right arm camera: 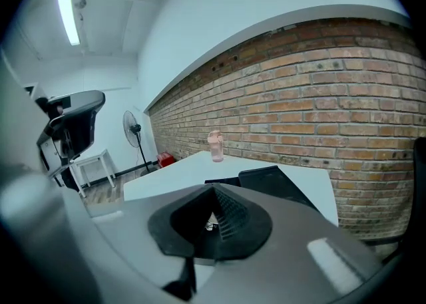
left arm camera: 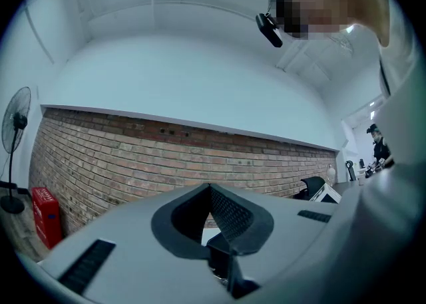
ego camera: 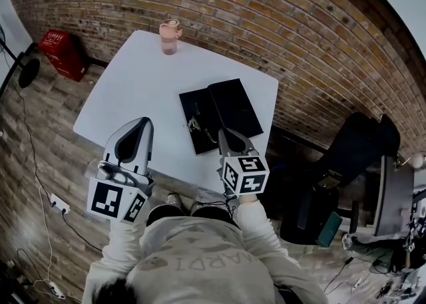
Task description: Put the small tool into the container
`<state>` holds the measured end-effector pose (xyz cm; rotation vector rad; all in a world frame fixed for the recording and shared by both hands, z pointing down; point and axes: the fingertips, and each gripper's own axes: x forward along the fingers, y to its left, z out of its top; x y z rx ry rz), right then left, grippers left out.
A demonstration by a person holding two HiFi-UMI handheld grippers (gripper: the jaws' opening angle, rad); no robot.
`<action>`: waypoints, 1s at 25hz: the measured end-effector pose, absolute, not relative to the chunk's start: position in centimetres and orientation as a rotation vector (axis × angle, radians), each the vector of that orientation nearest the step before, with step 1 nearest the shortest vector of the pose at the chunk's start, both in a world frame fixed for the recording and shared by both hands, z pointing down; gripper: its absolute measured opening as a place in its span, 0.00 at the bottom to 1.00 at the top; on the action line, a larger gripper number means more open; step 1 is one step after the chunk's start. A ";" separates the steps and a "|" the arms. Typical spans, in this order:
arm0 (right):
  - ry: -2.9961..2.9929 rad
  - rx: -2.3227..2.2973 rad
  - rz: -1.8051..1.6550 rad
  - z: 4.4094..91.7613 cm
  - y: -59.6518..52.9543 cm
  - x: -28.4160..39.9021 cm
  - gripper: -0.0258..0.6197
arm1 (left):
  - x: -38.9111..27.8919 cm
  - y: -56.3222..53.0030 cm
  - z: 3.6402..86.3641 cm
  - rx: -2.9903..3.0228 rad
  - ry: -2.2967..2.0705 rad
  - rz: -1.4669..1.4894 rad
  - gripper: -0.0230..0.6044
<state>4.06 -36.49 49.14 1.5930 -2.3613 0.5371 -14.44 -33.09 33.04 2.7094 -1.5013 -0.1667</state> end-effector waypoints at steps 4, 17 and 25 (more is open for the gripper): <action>-2.392 1.620 0.519 47.9 -35.4 5.0 0.05 | -13.4 -32.5 32.9 2.715 -1.489 -0.173 0.04; -2.459 1.668 0.311 43.0 -32.5 7.1 0.06 | -10.6 -30.8 32.4 2.738 -1.464 -0.178 0.04; -2.534 1.706 0.284 39.9 -30.6 8.3 0.05 | -9.2 -29.5 31.9 2.753 -1.451 -0.179 0.04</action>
